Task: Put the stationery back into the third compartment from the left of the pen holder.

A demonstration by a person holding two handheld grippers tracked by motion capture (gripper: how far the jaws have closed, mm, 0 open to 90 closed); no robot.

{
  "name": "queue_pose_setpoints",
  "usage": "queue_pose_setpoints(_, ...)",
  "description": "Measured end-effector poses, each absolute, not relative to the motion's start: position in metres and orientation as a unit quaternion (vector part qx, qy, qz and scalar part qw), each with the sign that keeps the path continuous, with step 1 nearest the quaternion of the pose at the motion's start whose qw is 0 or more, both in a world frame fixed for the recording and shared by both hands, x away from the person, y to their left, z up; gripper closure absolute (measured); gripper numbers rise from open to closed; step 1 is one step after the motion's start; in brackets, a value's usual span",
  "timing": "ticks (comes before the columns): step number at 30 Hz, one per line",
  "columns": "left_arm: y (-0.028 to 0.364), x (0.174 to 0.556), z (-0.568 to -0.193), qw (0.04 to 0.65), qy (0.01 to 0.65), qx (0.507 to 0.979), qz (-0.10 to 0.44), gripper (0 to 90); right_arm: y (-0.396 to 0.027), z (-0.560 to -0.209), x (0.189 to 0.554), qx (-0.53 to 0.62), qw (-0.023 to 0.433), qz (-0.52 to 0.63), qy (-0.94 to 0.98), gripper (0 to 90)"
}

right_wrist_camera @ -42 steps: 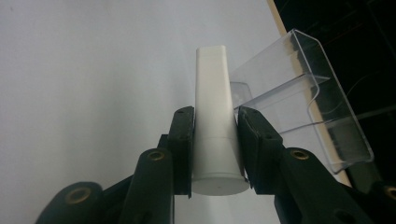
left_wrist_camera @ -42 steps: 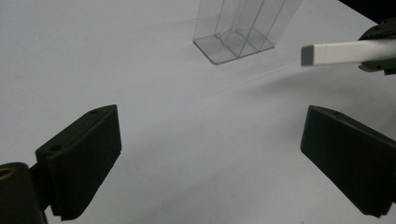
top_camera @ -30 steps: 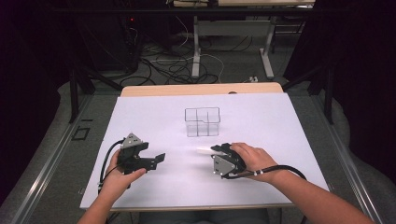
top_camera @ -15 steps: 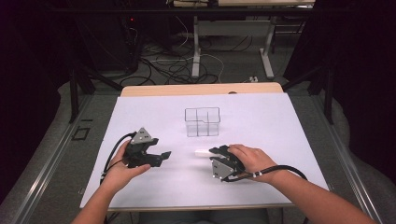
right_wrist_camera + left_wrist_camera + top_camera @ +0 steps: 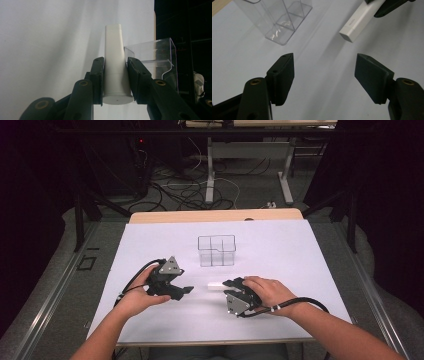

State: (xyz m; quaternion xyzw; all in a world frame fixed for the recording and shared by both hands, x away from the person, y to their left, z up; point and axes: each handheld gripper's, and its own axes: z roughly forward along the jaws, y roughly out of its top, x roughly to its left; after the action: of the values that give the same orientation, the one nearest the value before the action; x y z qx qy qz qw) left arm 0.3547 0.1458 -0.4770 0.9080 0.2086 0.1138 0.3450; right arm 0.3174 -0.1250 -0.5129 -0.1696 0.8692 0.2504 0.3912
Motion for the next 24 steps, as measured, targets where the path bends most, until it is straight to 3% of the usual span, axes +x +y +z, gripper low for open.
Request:
queue_pose_setpoints(6, 0.137, 0.363, -0.476, 0.327, 0.182, 0.923, 0.09, 42.1, -0.122, -0.512, 0.313, -0.182, 0.385, 0.244, 0.871, 66.8)
queue_pose_setpoints(24, 0.106, 0.364, -0.475, 0.28, 0.096, 0.948, 0.113, 39.2, -0.119, -0.514, 0.311, -0.191, 0.39, 0.251, 0.865, 66.8)
